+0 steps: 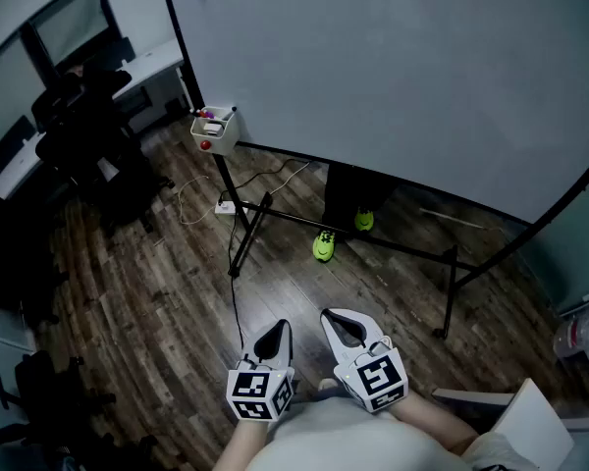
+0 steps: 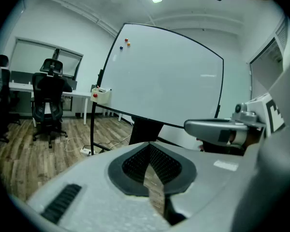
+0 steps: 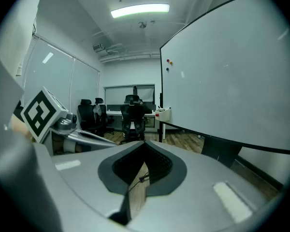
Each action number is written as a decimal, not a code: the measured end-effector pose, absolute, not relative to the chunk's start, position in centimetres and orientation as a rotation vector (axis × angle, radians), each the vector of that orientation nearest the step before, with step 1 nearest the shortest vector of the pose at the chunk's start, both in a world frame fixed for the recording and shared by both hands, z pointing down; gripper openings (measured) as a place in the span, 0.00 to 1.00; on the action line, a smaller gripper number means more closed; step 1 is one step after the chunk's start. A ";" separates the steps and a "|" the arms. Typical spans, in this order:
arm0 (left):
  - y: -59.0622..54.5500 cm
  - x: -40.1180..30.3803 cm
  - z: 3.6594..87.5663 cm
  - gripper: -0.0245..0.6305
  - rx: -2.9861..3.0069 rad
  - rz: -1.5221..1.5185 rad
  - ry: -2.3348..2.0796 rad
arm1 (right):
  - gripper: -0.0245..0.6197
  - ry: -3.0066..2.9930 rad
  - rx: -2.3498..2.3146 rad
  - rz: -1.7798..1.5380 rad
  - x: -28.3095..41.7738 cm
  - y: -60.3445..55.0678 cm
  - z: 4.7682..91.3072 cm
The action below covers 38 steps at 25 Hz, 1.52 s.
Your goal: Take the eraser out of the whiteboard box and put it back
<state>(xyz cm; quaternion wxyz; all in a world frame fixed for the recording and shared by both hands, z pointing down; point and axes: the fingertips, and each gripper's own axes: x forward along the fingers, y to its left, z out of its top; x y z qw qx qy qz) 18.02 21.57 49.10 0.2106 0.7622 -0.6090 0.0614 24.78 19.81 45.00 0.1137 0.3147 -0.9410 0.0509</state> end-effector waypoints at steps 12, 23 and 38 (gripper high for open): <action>23.9 18.1 46.6 0.04 2.131 0.109 -1.740 | 0.04 -2.807 0.842 0.133 22.9 22.5 44.6; 24.4 19.7 46.7 0.04 2.107 0.078 -1.775 | 0.04 -2.854 0.776 0.129 24.2 23.0 44.0; 23.6 19.2 47.2 0.04 2.046 0.066 -1.811 | 0.04 -2.857 0.689 0.147 24.2 22.2 44.6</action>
